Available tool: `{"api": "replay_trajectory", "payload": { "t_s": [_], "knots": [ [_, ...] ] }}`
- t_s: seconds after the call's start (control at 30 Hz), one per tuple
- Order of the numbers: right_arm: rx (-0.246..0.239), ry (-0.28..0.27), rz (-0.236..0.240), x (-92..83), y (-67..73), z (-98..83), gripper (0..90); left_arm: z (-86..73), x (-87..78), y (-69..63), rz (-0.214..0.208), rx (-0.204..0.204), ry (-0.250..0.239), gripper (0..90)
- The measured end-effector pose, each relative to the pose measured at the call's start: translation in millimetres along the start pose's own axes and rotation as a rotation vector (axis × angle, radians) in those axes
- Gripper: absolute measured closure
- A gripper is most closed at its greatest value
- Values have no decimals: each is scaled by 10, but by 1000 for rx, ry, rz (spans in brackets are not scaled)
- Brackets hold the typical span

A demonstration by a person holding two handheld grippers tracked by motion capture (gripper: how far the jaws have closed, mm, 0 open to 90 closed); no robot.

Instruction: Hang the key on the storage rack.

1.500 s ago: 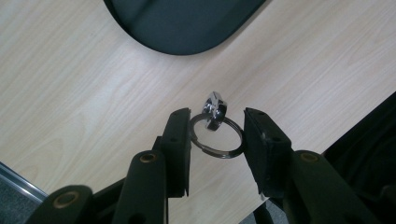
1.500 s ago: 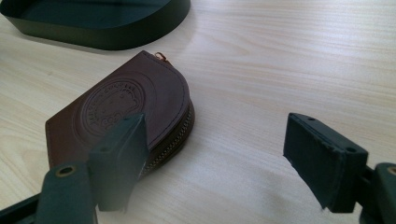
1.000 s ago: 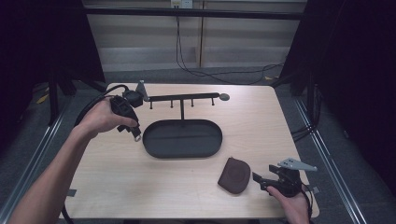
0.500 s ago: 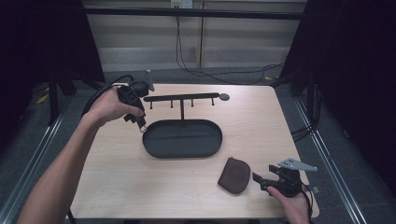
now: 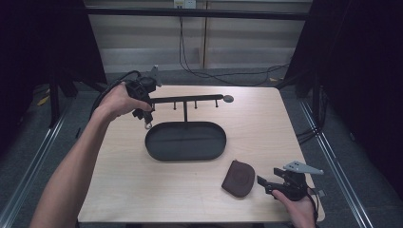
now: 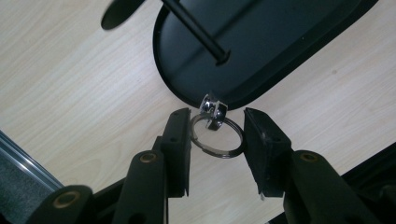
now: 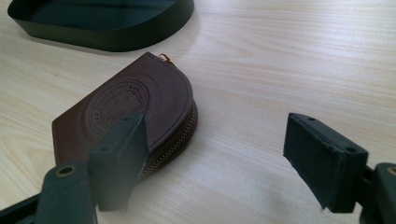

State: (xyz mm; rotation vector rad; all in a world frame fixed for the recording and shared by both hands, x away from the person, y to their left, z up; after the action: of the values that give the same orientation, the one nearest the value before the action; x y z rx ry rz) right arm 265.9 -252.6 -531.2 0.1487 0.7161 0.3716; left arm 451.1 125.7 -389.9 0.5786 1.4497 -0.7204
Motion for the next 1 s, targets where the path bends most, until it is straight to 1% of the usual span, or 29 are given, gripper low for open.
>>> {"api": "replay_trajectory", "payload": {
  "t_s": [0.03,0.07,0.13,0.17,0.23,0.27,0.3,0.33,0.37,0.4,0.47,0.5,0.57,0.6,0.63,0.67,0.7,0.73,0.8,0.83,0.87,0.9,0.97,1.0],
  "knots": [
    [-1,1,1,0,-1,-1,216,15,-12,13,11,14,7,628],
    [1,0,2,0,0,0,216,30,-14,-5,4,4,4,628],
    [0,0,2,-1,2,0,216,68,-29,-4,18,16,6,628],
    [1,0,3,-1,2,1,216,85,-25,-24,11,7,5,628],
    [0,0,3,-4,2,0,216,117,-27,-15,21,8,10,628],
    [-1,-1,4,-5,2,0,216,134,-25,-14,17,4,9,628],
    [-1,-1,5,-5,2,0,216,150,-23,-6,20,-1,6,628],
    [0,-1,5,-5,1,0,216,153,-19,-1,17,-8,17,628],
    [1,-1,6,-6,1,0,216,164,-26,19,28,-7,21,628],
    [0,-1,7,-5,0,0,216,181,-31,31,29,-11,16,628],
    [1,3,5,-2,-1,-2,216,205,-30,34,21,-18,20,628],
    [1,1,7,-2,0,0,216,220,-29,41,23,-14,21,628],
    [-1,0,7,-5,2,-1,216,243,-32,29,13,-28,13,628],
    [0,0,8,-6,1,0,216,255,-44,41,16,-16,13,628],
    [3,-1,8,-5,1,1,216,267,-48,37,14,-34,7,628],
    [1,-1,8,-5,-1,0,216,269,-48,38,14,-35,10,628],
    [-2,0,8,-5,0,0,216,279,-55,50,18,-27,12,628],
    [-2,-1,9,-6,3,-1,216,287,-49,40,16,-46,6,628],
    [-2,0,10,-6,2,-1,216,305,-52,50,20,-51,4,628],
    [-1,1,11,-5,3,-2,215,311,-56,69,24,-42,11,628],
    [-1,1,12,-3,3,-3,215,321,-62,73,26,-50,5,628],
    [-2,2,12,-4,3,-3,215,336,-62,74,17,-52,-4,628],
    [-1,1,13,-3,3,-3,215,346,-67,83,15,-56,0,628],
    [0,2,11,-3,0,-3,215,358,-60,81,21,-65,-9,628]
  ]
}}
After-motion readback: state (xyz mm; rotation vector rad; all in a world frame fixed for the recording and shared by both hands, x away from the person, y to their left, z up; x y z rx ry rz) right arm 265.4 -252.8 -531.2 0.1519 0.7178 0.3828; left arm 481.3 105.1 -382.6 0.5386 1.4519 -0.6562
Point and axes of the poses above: each handheld gripper's, and its own axes: x roughly forward along the jaws, z roughly out of its top, y roughly to its left, the point moved 9 cm from there along x, roughly forward along the jaws, and after that the axes turned 6 degrees about x, right-handed, at the moved point
